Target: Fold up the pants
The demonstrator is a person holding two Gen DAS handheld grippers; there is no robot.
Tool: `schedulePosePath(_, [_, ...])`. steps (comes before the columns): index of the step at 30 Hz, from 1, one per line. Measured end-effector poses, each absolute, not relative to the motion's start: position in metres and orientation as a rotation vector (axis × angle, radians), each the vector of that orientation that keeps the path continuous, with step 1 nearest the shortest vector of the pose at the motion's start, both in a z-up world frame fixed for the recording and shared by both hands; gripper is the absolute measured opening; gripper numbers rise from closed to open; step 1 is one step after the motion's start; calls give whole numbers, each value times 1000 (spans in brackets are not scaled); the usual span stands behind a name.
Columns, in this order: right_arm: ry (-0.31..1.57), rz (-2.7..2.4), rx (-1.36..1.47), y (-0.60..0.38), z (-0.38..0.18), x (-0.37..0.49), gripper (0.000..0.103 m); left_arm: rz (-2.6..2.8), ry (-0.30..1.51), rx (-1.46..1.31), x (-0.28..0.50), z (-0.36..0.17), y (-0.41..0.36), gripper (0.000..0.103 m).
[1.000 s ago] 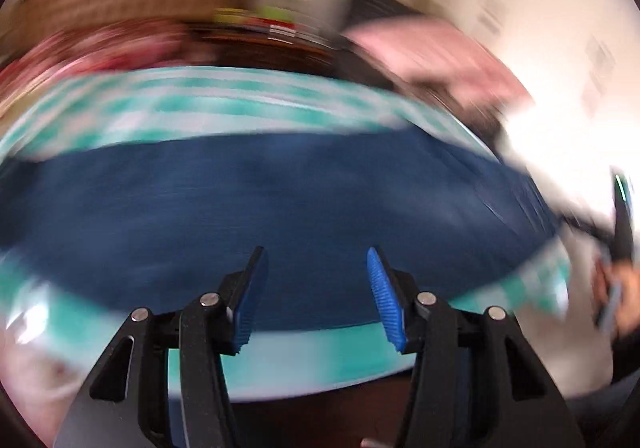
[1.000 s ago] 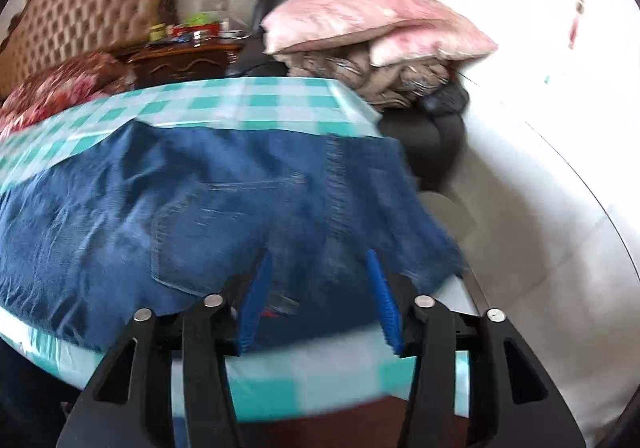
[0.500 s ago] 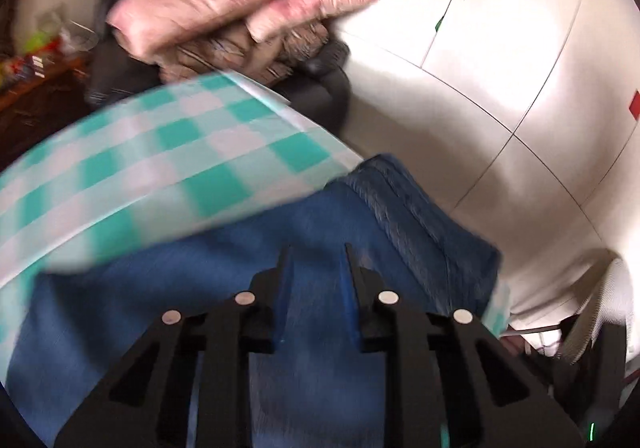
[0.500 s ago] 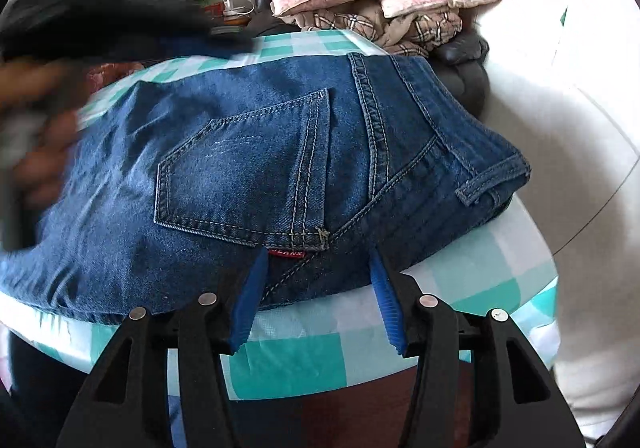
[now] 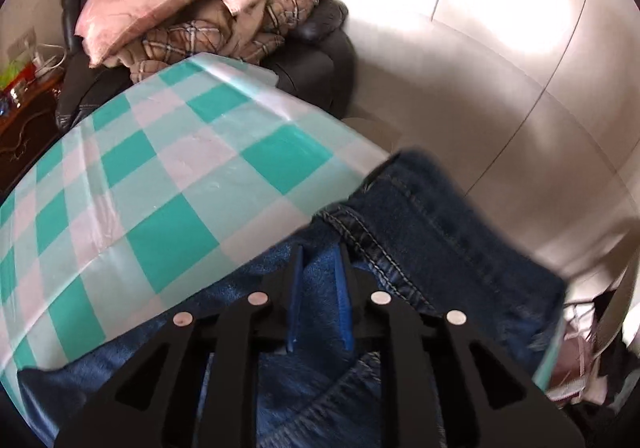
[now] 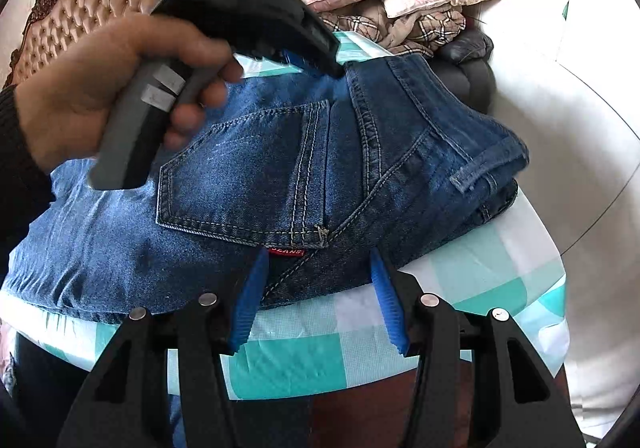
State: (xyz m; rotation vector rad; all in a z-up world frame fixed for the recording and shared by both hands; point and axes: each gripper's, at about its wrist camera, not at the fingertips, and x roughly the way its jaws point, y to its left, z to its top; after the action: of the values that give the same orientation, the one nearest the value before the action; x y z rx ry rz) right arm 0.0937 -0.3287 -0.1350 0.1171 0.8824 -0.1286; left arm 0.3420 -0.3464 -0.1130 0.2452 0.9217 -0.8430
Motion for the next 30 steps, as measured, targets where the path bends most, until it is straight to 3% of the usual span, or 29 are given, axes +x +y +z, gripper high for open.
schedulePosePath(4, [829, -113, 287, -364, -113, 79, 48, -917, 826, 177, 298, -84, -321, 23])
schedulePosePath(10, [762, -292, 382, -440, -89, 77, 43, -958, 827, 141, 195, -96, -282, 23])
schedulePosePath(13, [746, -313, 265, -440, -87, 97, 40, -912, 880, 159, 161, -118, -278, 13])
schedulePosePath(17, [853, -371, 224, -446, -119, 108, 33, -858, 885, 233, 135, -134, -280, 11])
schedulePosePath(24, [873, -397, 100, -434, -118, 110, 34, -825, 855, 174, 129, -141, -269, 12])
schedulePosePath(30, [837, -353, 109, -424, -83, 123, 46, -806, 833, 63, 142, -119, -240, 15])
